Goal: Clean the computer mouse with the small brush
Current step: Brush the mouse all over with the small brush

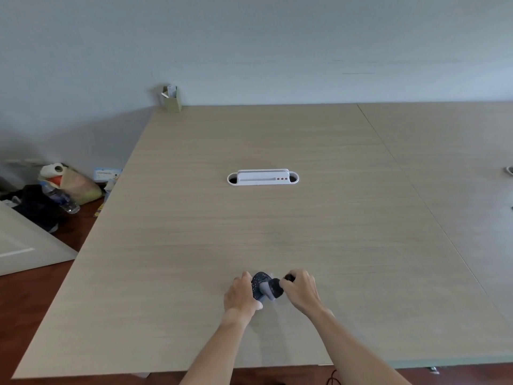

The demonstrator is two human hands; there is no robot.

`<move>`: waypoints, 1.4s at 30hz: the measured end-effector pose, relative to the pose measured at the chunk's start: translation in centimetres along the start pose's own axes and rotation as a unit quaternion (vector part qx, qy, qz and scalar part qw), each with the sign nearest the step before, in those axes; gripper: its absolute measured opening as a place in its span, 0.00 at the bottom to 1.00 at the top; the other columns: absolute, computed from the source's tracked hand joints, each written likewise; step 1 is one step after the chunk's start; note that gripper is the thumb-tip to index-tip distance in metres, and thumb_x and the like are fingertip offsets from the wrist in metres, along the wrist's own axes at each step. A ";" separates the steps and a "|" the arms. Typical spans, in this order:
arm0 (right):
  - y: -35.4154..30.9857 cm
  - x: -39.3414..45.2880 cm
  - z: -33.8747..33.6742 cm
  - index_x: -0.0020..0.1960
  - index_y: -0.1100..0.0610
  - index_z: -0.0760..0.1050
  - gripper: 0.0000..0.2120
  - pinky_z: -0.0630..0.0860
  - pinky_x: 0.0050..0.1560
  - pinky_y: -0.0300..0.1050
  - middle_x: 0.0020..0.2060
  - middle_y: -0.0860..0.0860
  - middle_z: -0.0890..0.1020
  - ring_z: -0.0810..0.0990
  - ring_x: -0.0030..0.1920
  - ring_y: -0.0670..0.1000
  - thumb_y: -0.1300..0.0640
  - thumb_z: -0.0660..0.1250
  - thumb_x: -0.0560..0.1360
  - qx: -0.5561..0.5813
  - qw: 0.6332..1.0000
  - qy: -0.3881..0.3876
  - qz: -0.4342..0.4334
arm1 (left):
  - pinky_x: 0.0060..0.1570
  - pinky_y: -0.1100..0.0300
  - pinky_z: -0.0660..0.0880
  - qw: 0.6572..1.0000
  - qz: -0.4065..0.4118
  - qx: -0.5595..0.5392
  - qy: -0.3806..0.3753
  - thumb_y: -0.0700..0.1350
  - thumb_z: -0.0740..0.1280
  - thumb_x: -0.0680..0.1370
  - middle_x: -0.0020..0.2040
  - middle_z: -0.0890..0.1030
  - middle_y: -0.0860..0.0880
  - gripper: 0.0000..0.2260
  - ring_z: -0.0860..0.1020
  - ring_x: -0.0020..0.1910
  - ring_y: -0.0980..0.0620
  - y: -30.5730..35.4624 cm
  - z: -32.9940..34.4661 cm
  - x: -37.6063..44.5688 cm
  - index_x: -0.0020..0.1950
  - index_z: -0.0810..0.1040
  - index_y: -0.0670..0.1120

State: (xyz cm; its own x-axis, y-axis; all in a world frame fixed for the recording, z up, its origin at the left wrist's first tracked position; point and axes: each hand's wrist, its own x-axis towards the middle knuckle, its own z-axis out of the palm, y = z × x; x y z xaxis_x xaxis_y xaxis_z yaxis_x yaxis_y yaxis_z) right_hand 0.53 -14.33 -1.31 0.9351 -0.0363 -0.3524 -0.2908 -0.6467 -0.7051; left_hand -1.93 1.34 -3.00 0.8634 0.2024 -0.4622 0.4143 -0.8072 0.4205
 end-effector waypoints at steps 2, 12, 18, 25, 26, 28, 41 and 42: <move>0.1 0.0 0.0 0.29 0.62 0.65 0.10 0.59 0.29 0.45 0.26 0.52 0.66 0.61 0.30 0.52 0.64 0.62 0.67 -0.011 1.000 0.000 0.007 | 0.48 0.54 0.75 1.000 0.001 0.004 0.001 0.45 0.78 0.64 0.55 0.76 0.47 0.27 0.79 0.52 0.46 0.0 0.0 0.0 0.58 0.70 0.46; -0.2 -0.1 0.0 0.29 0.58 0.59 0.12 0.55 0.28 0.45 0.26 0.51 0.62 0.58 0.30 0.52 0.64 0.61 0.66 -0.024 0.999 0.033 -0.002 | 0.49 0.53 0.75 1.000 0.004 0.021 -0.007 0.44 0.78 0.64 0.56 0.76 0.47 0.27 0.79 0.53 0.45 0.2 -0.1 0.1 0.59 0.69 0.46; -0.7 0.1 -0.1 0.31 0.59 0.62 0.09 0.58 0.30 0.46 0.27 0.52 0.67 0.61 0.31 0.53 0.64 0.61 0.67 -0.011 0.999 0.053 -0.008 | 0.51 0.53 0.76 0.999 0.006 0.045 -0.012 0.44 0.77 0.66 0.58 0.75 0.47 0.28 0.78 0.54 0.45 0.1 0.0 0.1 0.61 0.69 0.46; -0.8 0.5 -0.2 0.30 0.58 0.59 0.13 0.56 0.28 0.44 0.27 0.51 0.65 0.60 0.29 0.52 0.64 0.61 0.69 -0.019 0.997 0.070 0.006 | 0.50 0.55 0.75 0.999 0.006 0.048 -0.012 0.43 0.76 0.66 0.58 0.75 0.48 0.27 0.78 0.54 0.45 0.1 -0.1 0.2 0.61 0.69 0.46; -0.8 0.5 -0.1 0.30 0.60 0.61 0.11 0.57 0.28 0.44 0.27 0.52 0.66 0.60 0.29 0.52 0.64 0.61 0.68 -0.008 0.998 0.068 0.000 | 0.50 0.55 0.75 0.999 0.006 0.048 -0.013 0.43 0.76 0.66 0.58 0.75 0.48 0.27 0.78 0.54 0.45 0.1 -0.1 0.3 0.61 0.69 0.46; -0.9 0.5 0.1 0.32 0.65 0.66 0.07 0.60 0.30 0.46 0.28 0.53 0.69 0.62 0.30 0.52 0.64 0.61 0.67 -0.006 0.999 0.038 -0.011 | 0.50 0.54 0.75 0.999 0.007 0.050 -0.013 0.43 0.77 0.66 0.58 0.75 0.48 0.27 0.78 0.54 0.45 0.1 -0.2 0.4 0.61 0.70 0.47; -0.4 0.5 0.7 0.33 0.64 0.66 0.08 0.62 0.31 0.46 0.29 0.53 0.71 0.65 0.32 0.54 0.63 0.61 0.69 -0.025 1.000 0.016 0.008 | 0.49 0.56 0.75 0.999 0.003 0.051 -0.011 0.41 0.78 0.63 0.57 0.77 0.50 0.28 0.79 0.53 0.47 0.2 -0.6 0.7 0.60 0.72 0.50; -0.4 0.5 0.5 0.33 0.61 0.64 0.09 0.60 0.30 0.45 0.29 0.53 0.70 0.64 0.32 0.54 0.63 0.61 0.70 -0.027 0.999 0.027 0.016 | 0.49 0.56 0.75 0.999 0.003 0.051 -0.011 0.41 0.78 0.63 0.57 0.77 0.50 0.28 0.80 0.53 0.48 0.2 -0.6 0.7 0.60 0.72 0.50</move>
State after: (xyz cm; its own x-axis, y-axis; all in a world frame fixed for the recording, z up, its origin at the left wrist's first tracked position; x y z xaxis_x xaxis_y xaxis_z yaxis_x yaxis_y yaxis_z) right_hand 1.03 -13.65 -1.50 0.9352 -0.0975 -0.3404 -0.3114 -0.6844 -0.6592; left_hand -1.05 1.72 -2.77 0.8587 0.1869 -0.4772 0.3774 -0.8606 0.3419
